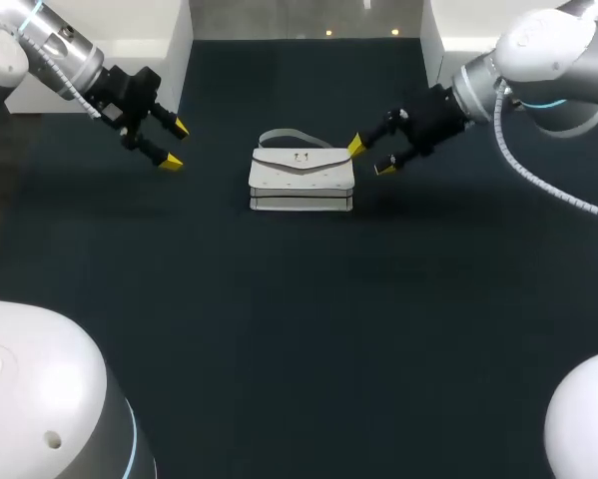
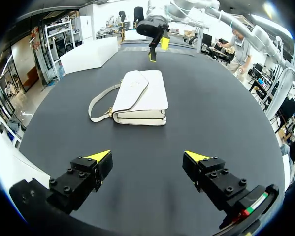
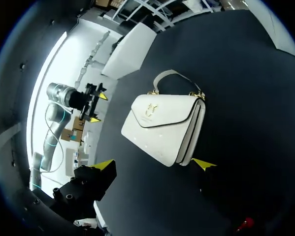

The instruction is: Pick up the bag, open it, inspect its contents, close it, and place it on the opposite side

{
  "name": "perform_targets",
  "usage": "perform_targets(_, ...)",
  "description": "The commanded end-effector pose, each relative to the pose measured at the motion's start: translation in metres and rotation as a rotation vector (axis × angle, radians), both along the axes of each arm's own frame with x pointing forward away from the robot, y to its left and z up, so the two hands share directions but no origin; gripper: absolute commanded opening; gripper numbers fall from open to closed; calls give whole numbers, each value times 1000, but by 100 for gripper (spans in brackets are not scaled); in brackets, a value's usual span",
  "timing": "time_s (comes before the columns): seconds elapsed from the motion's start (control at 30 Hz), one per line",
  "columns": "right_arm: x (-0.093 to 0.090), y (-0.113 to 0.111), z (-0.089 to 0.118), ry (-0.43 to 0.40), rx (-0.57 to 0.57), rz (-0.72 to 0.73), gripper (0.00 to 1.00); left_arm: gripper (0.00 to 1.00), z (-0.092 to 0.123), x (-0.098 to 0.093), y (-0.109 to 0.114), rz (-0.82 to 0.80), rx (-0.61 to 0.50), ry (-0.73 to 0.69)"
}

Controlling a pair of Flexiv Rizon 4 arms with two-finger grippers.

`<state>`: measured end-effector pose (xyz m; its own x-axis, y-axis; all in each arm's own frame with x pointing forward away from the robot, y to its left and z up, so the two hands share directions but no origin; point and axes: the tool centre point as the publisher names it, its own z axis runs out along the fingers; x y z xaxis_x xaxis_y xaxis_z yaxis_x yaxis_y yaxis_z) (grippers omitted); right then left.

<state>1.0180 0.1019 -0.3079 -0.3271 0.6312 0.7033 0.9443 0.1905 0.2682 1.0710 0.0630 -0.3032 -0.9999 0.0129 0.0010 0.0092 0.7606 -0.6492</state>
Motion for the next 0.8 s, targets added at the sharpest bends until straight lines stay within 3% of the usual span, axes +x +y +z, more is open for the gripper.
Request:
perform_targets(0.03,-5,7,9,-58,-342,25,100,100,-2,2,0,-2,-4,1)
perform_targets(0.17,-6,10,10,-96,-447,59,100,100,-2,2,0,-2,-4,1)
perform_targets(0.5,-19,7,4,-284,-655,147,100,100,-2,2,0,-2,-4,1)
perform_targets(0.8,-18,1,-1,-257,-687,179,100,100,-2,2,0,-2,-4,1)
